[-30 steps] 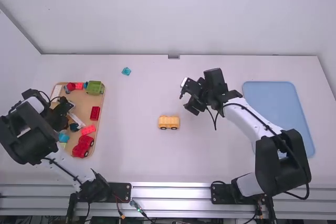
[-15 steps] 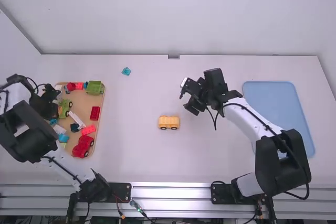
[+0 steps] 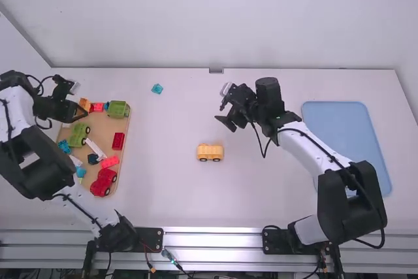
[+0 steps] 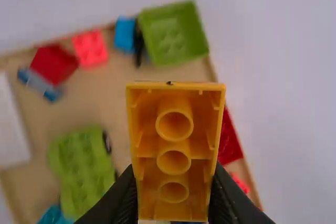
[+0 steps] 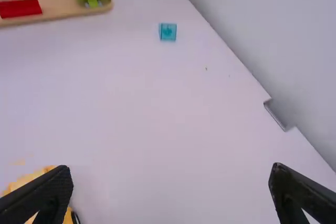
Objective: Assemble lego blocks to make yellow taxi
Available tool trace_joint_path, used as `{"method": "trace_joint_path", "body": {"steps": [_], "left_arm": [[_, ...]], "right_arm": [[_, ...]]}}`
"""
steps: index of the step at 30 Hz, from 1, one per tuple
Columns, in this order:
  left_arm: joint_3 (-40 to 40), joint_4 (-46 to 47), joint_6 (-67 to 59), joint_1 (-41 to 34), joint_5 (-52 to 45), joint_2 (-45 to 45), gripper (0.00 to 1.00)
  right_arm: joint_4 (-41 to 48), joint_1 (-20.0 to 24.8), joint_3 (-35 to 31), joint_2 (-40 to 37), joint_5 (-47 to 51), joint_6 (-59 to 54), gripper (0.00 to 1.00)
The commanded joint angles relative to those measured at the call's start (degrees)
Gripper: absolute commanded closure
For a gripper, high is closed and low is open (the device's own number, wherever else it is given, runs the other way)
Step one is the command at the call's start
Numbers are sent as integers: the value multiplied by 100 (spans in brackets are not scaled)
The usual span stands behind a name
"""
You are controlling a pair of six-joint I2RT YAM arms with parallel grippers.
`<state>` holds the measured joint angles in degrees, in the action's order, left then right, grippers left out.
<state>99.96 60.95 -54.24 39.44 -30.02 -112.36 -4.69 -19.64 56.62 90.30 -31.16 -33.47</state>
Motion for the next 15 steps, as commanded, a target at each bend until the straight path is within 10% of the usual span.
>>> {"method": "trace_joint_path", "body": {"steps": [1, 9, 15], "left_arm": [[-363, -361, 533, -470, -393, 188, 98], [-1873, -2315, 1292, -1856, -372, 833, 98], [-3112, -3407, 623, -2859, -2583, 1585, 98]], "right_arm": [[-96, 15, 153, 122, -417, 402, 1], [-708, 13, 153, 501, -1403, 667, 1], [-1768, 68, 153, 931, -2400, 1412, 1]]}}
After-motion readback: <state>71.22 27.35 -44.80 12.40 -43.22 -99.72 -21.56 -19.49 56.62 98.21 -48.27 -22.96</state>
